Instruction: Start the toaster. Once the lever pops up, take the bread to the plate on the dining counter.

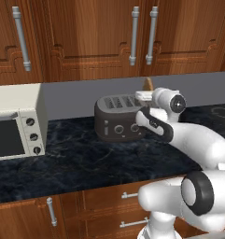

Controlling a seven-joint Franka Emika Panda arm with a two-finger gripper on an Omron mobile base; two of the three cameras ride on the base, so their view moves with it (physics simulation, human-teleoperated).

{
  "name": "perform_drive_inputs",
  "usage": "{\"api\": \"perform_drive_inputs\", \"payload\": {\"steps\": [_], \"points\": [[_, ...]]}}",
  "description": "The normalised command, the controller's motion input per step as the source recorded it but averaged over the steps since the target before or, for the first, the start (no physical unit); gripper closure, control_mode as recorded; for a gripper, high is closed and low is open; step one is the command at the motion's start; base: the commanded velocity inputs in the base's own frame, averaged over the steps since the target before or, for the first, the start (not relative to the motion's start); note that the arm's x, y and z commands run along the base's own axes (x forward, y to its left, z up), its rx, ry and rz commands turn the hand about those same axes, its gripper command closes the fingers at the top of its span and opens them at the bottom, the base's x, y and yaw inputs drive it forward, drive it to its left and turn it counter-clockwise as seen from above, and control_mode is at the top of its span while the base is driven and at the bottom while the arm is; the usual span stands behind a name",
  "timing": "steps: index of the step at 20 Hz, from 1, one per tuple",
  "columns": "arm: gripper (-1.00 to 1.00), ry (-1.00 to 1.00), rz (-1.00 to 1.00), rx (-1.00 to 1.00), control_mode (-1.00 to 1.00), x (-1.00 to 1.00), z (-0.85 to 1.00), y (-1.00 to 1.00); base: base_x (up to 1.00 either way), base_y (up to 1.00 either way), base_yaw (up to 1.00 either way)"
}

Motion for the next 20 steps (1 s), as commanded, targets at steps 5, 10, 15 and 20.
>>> {"api": "perform_drive_inputs", "payload": {"steps": [5,10,15,20], "points": [[1.00,0.00,0.00,0.00,-1.00,-0.80,0.18,0.00,0.00,0.00,0.00],[1.00,0.09,0.00,0.00,-1.00,-0.81,0.34,0.00,0.00,0.00,0.00],[1.00,0.09,0.00,0.00,-1.00,-0.93,0.18,0.00,0.00,0.00,0.00],[1.00,0.18,0.00,0.00,-1.00,-0.87,0.16,0.00,0.00,0.00,0.00]]}}
